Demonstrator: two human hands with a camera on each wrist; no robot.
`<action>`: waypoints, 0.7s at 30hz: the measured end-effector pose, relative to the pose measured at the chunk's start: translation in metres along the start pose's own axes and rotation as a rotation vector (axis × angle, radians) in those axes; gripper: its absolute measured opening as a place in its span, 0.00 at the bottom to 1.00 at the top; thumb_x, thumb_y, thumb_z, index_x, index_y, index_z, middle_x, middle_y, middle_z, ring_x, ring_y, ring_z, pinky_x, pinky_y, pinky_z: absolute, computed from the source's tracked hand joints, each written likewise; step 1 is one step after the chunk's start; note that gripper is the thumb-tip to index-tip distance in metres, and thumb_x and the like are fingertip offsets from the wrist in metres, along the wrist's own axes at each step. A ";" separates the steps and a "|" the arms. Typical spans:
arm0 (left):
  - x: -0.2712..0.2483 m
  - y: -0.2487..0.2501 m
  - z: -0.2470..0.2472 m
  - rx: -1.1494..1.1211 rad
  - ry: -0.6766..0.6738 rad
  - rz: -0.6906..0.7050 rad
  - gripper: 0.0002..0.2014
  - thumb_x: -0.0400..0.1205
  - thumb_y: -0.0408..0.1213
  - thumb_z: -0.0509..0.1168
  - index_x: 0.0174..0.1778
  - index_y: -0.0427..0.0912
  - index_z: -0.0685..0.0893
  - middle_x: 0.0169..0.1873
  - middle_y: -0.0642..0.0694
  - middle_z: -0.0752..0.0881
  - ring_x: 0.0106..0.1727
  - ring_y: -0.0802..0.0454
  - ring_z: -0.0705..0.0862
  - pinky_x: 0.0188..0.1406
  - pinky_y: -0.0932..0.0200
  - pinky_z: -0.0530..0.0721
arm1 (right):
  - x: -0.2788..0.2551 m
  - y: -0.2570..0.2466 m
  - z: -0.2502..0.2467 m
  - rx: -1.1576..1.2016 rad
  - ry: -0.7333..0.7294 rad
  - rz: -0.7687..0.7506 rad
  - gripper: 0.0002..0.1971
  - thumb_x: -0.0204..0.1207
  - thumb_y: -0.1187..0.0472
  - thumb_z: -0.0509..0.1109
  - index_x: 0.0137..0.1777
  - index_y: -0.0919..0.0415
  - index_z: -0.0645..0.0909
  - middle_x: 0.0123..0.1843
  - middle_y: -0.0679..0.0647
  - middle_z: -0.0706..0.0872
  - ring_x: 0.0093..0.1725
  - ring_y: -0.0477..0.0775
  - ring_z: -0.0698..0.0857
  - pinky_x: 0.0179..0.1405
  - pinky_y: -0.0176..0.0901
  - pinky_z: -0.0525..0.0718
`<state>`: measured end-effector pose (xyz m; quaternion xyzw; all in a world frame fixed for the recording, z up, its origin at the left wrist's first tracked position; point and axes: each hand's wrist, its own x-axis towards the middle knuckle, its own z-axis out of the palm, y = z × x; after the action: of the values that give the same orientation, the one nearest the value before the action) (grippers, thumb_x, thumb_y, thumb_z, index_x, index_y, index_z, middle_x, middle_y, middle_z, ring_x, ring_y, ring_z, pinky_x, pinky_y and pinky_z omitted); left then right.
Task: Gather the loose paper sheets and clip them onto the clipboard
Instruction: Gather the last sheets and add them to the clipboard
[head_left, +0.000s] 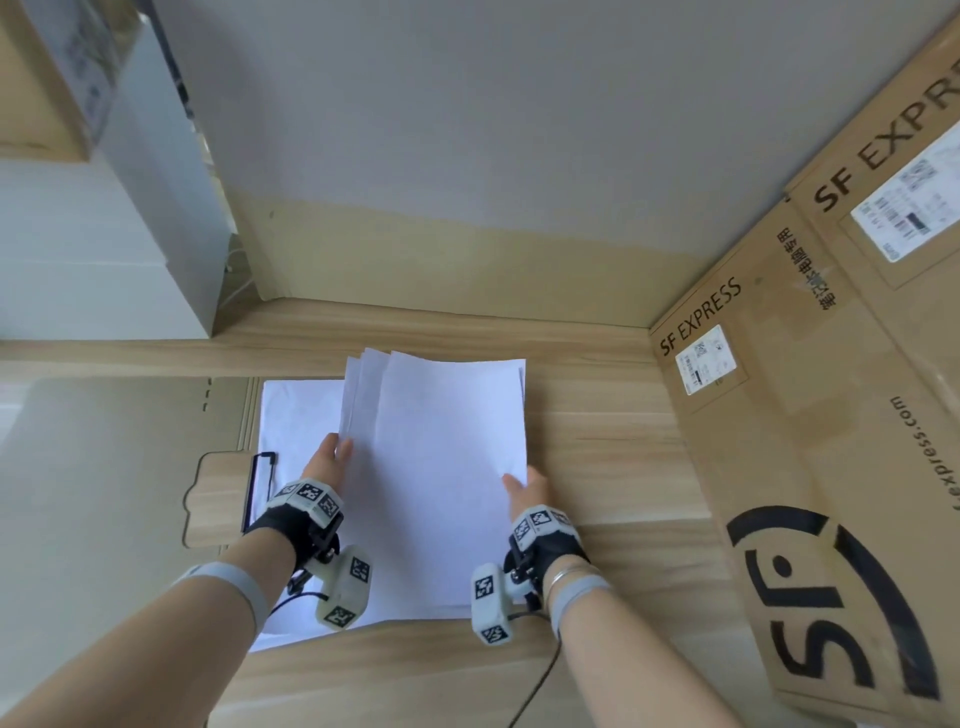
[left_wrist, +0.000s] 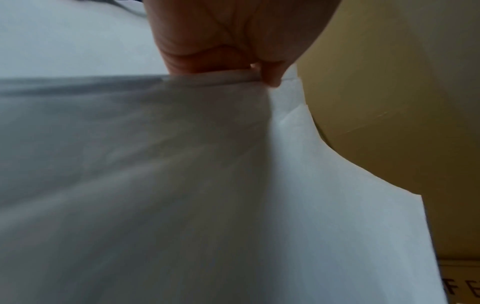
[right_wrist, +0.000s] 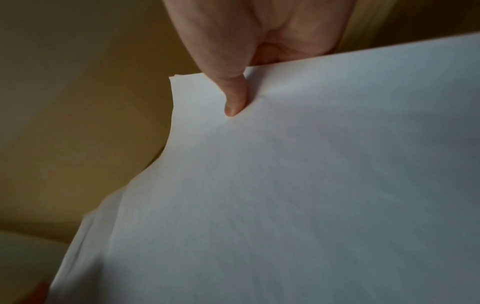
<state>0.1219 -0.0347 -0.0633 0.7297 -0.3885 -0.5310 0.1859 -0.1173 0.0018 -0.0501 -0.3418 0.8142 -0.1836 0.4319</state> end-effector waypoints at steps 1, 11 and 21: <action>-0.002 0.000 -0.001 -0.010 -0.006 0.002 0.21 0.86 0.41 0.54 0.71 0.30 0.67 0.69 0.29 0.75 0.68 0.34 0.77 0.66 0.46 0.72 | -0.002 0.000 0.007 -0.038 -0.008 0.007 0.21 0.81 0.61 0.61 0.72 0.69 0.72 0.72 0.64 0.77 0.70 0.61 0.78 0.67 0.44 0.73; -0.024 0.013 0.002 -0.176 -0.144 0.215 0.19 0.77 0.18 0.64 0.58 0.43 0.71 0.47 0.39 0.84 0.48 0.44 0.83 0.57 0.44 0.83 | 0.003 0.000 0.012 0.360 0.029 -0.018 0.45 0.73 0.65 0.73 0.83 0.58 0.48 0.73 0.63 0.75 0.69 0.62 0.79 0.70 0.55 0.76; -0.063 0.124 0.039 -0.394 -0.187 0.464 0.22 0.80 0.20 0.60 0.72 0.31 0.70 0.69 0.33 0.78 0.69 0.38 0.78 0.73 0.44 0.74 | -0.020 -0.056 -0.117 0.479 0.279 -0.371 0.11 0.75 0.64 0.71 0.56 0.60 0.78 0.52 0.55 0.84 0.56 0.58 0.84 0.60 0.50 0.80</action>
<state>0.0319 -0.0595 0.0470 0.5196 -0.4498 -0.6041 0.4034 -0.1842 -0.0222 0.0600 -0.3446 0.7230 -0.4905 0.3435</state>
